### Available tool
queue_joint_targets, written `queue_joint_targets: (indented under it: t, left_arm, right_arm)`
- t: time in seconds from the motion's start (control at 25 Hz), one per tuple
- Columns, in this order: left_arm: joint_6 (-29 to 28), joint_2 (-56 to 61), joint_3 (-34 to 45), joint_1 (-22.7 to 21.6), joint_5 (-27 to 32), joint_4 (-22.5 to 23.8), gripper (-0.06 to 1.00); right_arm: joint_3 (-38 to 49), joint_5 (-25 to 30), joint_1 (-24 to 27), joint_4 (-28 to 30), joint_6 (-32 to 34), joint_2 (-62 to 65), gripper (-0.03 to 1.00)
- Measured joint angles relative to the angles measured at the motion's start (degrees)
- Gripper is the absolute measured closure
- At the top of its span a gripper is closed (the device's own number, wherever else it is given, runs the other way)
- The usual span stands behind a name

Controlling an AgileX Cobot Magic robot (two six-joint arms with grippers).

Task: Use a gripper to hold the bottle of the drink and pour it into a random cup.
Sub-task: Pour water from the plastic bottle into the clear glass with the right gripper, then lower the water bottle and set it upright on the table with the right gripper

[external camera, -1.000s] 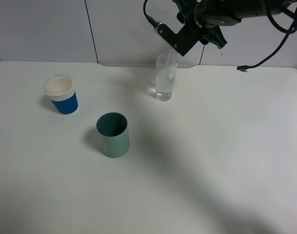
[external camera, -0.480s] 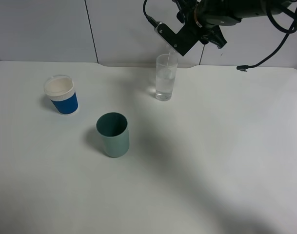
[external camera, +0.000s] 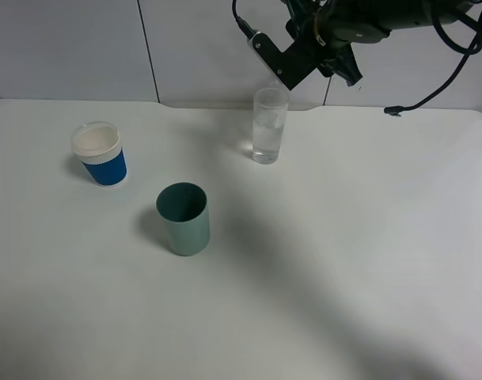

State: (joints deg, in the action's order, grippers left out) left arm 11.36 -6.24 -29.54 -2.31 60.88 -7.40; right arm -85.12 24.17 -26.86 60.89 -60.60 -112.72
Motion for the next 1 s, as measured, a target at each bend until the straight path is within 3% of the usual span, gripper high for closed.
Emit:
queue_joint_targets:
  t: [0.28, 0.48, 0.76, 1.0]
  left_arm:
    - [0.0, 0.0, 0.0, 0.0, 0.0, 0.0, -0.05]
    - [0.0, 0.0, 0.0, 0.0, 0.0, 0.0, -0.05]
    - [0.0, 0.0, 0.0, 0.0, 0.0, 0.0, -0.05]
    - [0.0, 0.0, 0.0, 0.0, 0.0, -0.05, -0.05]
  right_arm:
    - [0.0, -0.5, -0.11, -5.85, 7.38, 0.0, 0.41]
    - [0.0, -0.43, 0.78, -11.41, 22.31, 0.0, 0.41]
    - [0.0, -0.14, 3.06, -14.32, 43.46, 1.7, 0.41]
    - [0.0, -0.07, 3.59, -19.23, 50.33, 3.58, 0.41]
